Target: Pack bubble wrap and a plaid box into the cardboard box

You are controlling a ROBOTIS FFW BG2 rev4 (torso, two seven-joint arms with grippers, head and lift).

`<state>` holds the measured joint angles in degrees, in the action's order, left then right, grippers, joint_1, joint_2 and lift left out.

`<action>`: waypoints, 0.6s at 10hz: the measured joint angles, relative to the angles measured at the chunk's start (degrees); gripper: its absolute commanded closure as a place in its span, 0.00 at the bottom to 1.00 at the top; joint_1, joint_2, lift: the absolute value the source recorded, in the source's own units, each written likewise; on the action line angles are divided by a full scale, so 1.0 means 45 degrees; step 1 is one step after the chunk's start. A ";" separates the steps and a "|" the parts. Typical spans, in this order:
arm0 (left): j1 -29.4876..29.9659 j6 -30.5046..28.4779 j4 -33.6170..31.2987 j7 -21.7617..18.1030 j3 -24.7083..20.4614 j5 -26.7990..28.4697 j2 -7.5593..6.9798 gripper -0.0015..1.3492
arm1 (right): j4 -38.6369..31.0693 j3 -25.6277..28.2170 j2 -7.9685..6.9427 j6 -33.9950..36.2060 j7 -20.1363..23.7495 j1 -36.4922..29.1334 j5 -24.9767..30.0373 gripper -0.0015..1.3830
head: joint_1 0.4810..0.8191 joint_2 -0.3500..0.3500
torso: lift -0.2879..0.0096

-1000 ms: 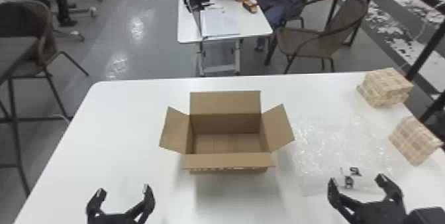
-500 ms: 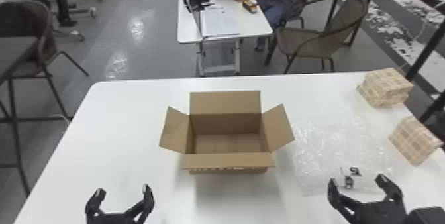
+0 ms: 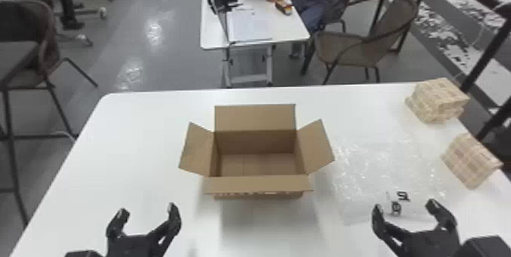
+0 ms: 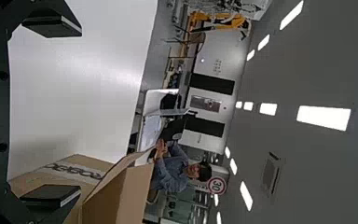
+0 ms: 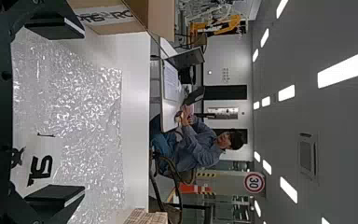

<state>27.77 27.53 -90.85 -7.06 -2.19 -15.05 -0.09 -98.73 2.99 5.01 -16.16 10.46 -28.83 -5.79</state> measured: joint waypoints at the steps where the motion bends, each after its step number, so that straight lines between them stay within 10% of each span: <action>1: -0.0182 -0.0392 -0.0075 -0.0196 0.0204 -0.0514 -0.0047 0.09 | 0.0013 0.0000 0.0000 0.0011 0.0000 0.0000 -0.0011 0.09 | 0.63 0.52 | 0.72; 6: -0.2017 -0.3782 -0.0501 -0.3146 -0.0430 -0.1797 -0.0317 0.10 | 0.0074 0.0000 0.0048 0.0019 0.0018 0.0042 -0.0100 0.09 | 0.63 0.47 | 0.72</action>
<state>18.69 10.51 -93.10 -21.22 -4.13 -23.13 -1.51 -98.40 2.99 5.23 -16.08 10.54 -28.64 -6.24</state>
